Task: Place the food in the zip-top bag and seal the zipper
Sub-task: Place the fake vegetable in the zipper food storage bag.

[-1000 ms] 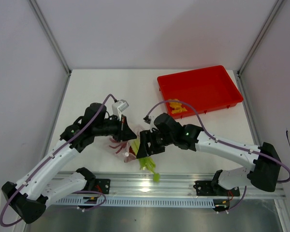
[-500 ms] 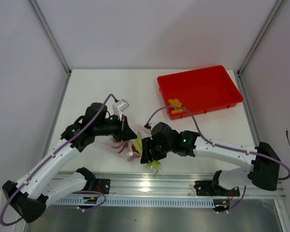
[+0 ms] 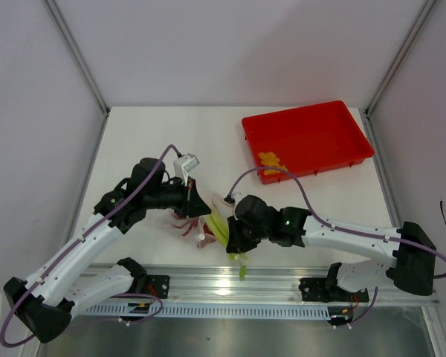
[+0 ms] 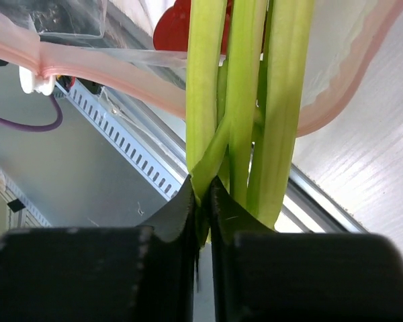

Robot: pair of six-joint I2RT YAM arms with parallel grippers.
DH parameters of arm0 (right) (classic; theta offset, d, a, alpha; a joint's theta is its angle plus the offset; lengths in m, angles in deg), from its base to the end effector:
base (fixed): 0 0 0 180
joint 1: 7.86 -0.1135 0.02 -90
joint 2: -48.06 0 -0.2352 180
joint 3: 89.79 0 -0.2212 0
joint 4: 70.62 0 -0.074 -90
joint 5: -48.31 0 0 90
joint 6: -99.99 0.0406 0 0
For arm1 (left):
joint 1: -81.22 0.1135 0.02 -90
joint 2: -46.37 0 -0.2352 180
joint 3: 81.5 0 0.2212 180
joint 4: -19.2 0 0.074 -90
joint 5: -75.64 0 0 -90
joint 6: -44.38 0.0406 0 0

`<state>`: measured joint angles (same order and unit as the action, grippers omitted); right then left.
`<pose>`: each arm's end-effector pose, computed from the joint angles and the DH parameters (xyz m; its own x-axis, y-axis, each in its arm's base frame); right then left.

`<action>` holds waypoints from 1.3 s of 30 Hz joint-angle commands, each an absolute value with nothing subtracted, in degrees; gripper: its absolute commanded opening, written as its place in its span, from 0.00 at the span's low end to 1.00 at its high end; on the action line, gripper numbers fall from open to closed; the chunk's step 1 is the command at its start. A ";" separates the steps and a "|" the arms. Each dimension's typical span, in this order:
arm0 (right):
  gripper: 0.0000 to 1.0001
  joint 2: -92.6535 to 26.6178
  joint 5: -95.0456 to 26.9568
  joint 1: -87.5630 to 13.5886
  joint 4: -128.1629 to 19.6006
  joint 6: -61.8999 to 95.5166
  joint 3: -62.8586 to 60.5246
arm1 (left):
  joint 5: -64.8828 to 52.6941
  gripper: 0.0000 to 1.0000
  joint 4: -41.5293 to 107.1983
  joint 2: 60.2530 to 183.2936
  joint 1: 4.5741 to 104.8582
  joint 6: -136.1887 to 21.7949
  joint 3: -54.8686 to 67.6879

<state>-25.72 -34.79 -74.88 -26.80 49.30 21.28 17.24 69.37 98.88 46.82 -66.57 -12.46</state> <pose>0.0932 0.2322 0.2348 -0.8255 -0.3356 -0.4538 -0.5454 0.6813 0.4882 0.1359 -0.1189 0.3029 -0.7276 0.1291 -0.6737 0.6221 0.5381 -0.5688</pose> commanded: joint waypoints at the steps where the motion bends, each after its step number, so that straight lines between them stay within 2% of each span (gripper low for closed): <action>1: 0.06 -24.18 -35.97 -73.96 -30.35 48.58 22.00 | 19.83 0.01 67.46 98.57 46.59 -66.27 -11.00; 2: 0.01 -24.10 -36.06 -73.61 -31.23 48.49 22.17 | 20.09 0.01 67.46 98.57 46.50 -66.36 -11.18; 3: 0.00 -24.10 -36.23 -72.38 -33.15 48.49 22.52 | 20.62 0.00 67.37 98.49 46.50 -66.45 -11.35; 10: 0.00 -29.01 -38.26 -67.89 -40.72 47.87 18.75 | 21.33 0.01 66.84 96.91 45.53 -67.94 -12.41; 19: 0.00 -40.44 -34.82 -68.33 -48.37 48.40 8.73 | 19.66 0.00 64.65 96.82 39.82 -70.31 -13.37; 22: 0.00 -39.04 -37.54 -68.68 -51.53 49.80 11.35 | 19.04 0.01 64.56 96.20 39.47 -70.75 -13.73; 27: 0.00 -28.26 -39.76 -68.15 -57.25 51.04 19.87 | 16.59 0.01 66.14 95.15 39.55 -69.62 -13.47; 30: 0.00 -23.76 -36.08 -67.72 -54.45 51.48 21.21 | 12.02 0.01 68.24 95.67 39.56 -68.30 -12.85; 32: 0.00 -22.70 -34.22 -67.63 -46.75 51.22 18.66 | 9.47 0.00 68.60 96.37 39.56 -67.86 -12.76; 39: 0.00 -20.76 -16.84 -65.52 -30.63 46.30 11.80 | 8.50 0.01 65.53 99.27 39.56 -67.68 -12.76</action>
<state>-22.37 -27.25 -66.10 -37.42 48.84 16.21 10.09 69.18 98.27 39.81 -68.47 -13.71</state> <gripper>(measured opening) 0.079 0.005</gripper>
